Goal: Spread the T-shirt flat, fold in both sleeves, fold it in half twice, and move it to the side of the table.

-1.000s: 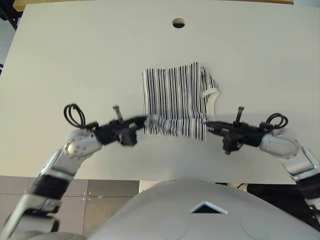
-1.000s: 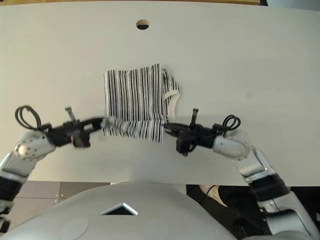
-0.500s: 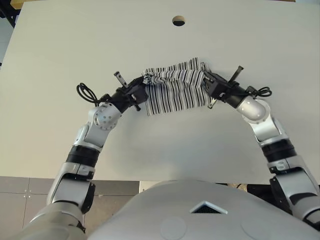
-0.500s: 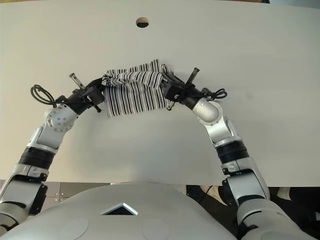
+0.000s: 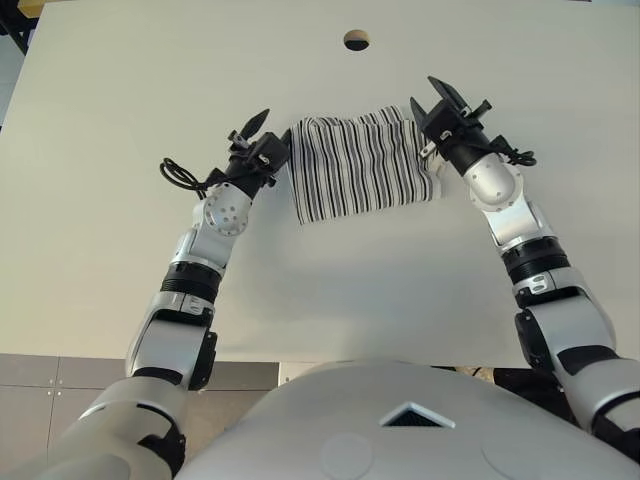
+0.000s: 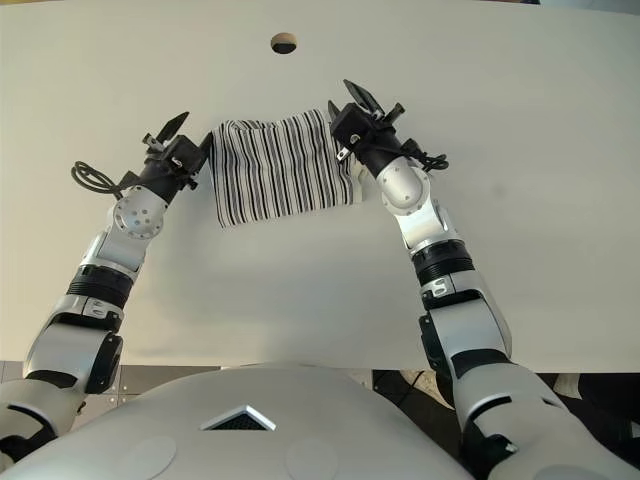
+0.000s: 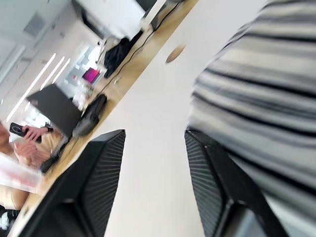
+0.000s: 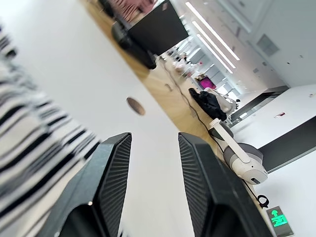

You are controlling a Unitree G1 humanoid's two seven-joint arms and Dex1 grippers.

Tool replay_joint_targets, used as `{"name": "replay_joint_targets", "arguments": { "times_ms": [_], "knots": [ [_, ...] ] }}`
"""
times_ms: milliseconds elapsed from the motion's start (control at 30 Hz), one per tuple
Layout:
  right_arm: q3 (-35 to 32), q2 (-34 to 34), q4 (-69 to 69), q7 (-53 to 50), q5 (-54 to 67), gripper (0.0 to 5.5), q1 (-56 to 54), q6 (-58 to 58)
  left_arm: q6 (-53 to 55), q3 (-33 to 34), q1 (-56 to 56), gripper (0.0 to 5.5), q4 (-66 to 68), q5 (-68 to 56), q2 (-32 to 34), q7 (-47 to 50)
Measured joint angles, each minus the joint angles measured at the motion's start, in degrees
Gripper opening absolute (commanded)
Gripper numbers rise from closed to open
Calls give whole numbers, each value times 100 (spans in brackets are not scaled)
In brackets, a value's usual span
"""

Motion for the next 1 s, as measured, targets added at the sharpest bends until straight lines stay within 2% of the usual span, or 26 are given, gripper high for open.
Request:
{"name": "replay_joint_targets", "arguments": {
  "times_ms": [67, 167, 233, 333, 433, 567, 700, 767, 867, 1000],
  "knots": [
    [-16, 46, -487, 231, 248, 175, 115, 14, 77, 127, 3, 306, 107, -84, -17, 94],
    [297, 353, -1568, 1014, 813, 175, 648, 153, 167, 499, 168, 306, 198, -236, 46, 521],
    [479, 498, -1604, 1306, 905, 175, 736, 378, 177, 702, 407, 306, 63, -367, 64, 704],
    [496, 809, -720, 1475, 1007, 175, 574, 852, 151, 989, 777, 306, -536, -629, -98, 963],
    [235, 1210, 528, 1382, 1189, 175, 4, 1292, 41, 1055, 813, 306, -821, -667, -329, 1148],
    [-312, 1619, 1888, 865, 1449, 175, -946, 1819, -60, 1287, 757, 306, -884, -865, -379, 1204],
    [-1062, 1711, 2554, 160, 1876, 175, -1433, 2114, -84, 1342, 759, 306, -948, -915, -403, 1208],
    [-1808, 1507, 2915, -886, 2308, 175, -1692, 2127, -101, 1358, 764, 306, -955, -921, -418, 1207],
    [-2754, 749, 3332, -2440, 2737, 175, -1867, 2029, -122, 1409, 766, 306, -955, -926, -426, 1208],
    [-4075, -784, 3800, -4281, 3391, 175, -1598, 1881, -196, 1545, 835, 306, -995, -983, -447, 1252]
  ]
}}
